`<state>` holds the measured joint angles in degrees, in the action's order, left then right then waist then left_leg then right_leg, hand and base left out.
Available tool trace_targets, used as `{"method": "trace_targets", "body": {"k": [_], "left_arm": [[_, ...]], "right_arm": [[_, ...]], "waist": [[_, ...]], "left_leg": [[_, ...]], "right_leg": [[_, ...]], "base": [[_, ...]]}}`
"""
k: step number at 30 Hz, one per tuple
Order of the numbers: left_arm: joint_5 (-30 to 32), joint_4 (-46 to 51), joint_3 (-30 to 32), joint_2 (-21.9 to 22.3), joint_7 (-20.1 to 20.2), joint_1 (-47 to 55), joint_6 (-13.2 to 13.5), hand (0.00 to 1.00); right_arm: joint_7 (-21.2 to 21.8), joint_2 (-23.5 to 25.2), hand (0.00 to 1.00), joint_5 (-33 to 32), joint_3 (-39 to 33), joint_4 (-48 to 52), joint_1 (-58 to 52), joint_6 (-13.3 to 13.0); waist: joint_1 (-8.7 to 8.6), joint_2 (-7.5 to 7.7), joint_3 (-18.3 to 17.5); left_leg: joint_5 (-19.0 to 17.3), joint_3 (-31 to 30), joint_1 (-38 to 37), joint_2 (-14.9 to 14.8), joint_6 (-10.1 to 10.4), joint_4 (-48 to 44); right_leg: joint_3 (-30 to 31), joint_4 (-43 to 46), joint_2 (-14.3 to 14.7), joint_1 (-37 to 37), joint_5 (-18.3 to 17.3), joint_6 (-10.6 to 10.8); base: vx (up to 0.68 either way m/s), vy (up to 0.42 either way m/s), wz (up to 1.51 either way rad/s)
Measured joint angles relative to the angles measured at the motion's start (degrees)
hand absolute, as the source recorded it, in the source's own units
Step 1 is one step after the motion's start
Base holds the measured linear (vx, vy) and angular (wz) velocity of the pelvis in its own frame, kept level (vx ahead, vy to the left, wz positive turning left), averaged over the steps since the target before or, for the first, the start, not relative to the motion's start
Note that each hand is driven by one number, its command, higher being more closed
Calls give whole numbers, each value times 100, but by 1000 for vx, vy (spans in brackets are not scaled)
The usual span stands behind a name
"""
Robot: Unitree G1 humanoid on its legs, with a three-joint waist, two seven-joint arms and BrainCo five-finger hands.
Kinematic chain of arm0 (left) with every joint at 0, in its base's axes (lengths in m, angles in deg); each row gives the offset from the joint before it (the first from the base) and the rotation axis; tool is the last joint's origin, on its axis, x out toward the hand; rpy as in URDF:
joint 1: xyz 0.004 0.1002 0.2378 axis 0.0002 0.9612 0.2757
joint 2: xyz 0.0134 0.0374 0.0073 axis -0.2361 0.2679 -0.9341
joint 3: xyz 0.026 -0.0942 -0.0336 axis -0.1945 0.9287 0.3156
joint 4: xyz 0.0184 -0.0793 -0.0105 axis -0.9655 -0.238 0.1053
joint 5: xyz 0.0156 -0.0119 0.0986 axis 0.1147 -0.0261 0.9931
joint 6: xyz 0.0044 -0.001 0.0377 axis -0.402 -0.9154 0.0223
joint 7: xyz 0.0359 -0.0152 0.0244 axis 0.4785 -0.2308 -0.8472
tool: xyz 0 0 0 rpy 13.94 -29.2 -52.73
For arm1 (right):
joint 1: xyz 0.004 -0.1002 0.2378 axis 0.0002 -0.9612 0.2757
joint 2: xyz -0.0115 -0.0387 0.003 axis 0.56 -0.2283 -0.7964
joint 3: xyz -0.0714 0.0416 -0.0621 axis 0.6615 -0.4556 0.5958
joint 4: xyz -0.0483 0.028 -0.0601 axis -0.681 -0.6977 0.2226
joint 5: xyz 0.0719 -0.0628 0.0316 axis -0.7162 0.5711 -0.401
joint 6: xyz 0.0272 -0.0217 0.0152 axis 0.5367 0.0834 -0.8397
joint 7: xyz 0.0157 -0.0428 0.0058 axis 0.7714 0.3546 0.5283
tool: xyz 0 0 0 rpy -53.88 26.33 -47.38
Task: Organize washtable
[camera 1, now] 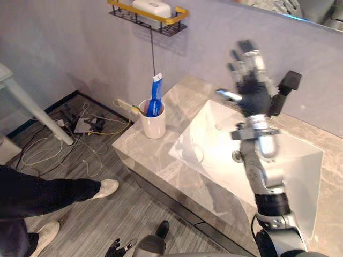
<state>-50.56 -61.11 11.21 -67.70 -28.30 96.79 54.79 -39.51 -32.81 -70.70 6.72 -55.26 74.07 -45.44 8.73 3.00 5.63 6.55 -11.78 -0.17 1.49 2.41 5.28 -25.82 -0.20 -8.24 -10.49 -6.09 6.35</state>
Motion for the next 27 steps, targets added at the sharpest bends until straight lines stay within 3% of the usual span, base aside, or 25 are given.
{"method": "trace_targets", "body": {"k": [7,9,14,17,19,24,27], "left_arm": [[-3,-34,178,127,3,-93,10,0],[-6,-137,180,151,3,-155,7,0],[-24,-225,180,189,4,-203,9,0],[-28,-231,175,181,2,-252,11,0],[-30,-263,175,170,2,-252,12,0],[-39,-324,229,204,-14,-310,11,0],[-157,-303,318,271,-22,-366,10,0]], "right_arm": [[-543,-251,0,93,-1929,402,-440,-403],[-739,-250,0,93,-2546,431,-716,-447],[-1107,-194,0,119,-3227,428,-1309,-483],[-1393,-18,0,383,-3550,147,-1827,-565],[-1621,215,0,659,-3677,-279,-2174,-453],[-2141,1401,0,1077,-3594,-441,-2977,85],[-2354,1512,0,1214,-3423,-565,-3100,290]], "waist": [[-481,-103,-265],[-533,-127,-329],[-821,-226,-396],[-874,-211,-420],[-952,-203,-445],[-1097,-244,-481],[-1100,-271,-510]], "left_leg": [[-14,312,-58,-56,-17,6],[-29,457,-58,-68,-37,8],[-43,605,-56,-62,-55,9],[-107,719,-58,-85,-16,20],[-164,745,-54,-85,-12,40],[-171,966,-57,-105,-70,18],[-230,1152,-151,-116,-100,16]], "right_leg": [[306,-98,9,81,53,1],[428,-161,9,134,118,21],[578,-250,15,181,228,26],[608,-285,0,211,229,23],[633,-211,-9,275,217,24],[752,-114,-47,387,208,3],[911,-59,-72,406,215,35]], "base": [[-40,7,-25],[-8,9,-32],[-7,6,-18],[-10,5,-21],[8,-3,-16],[29,0,-14],[32,6,-29]]}}
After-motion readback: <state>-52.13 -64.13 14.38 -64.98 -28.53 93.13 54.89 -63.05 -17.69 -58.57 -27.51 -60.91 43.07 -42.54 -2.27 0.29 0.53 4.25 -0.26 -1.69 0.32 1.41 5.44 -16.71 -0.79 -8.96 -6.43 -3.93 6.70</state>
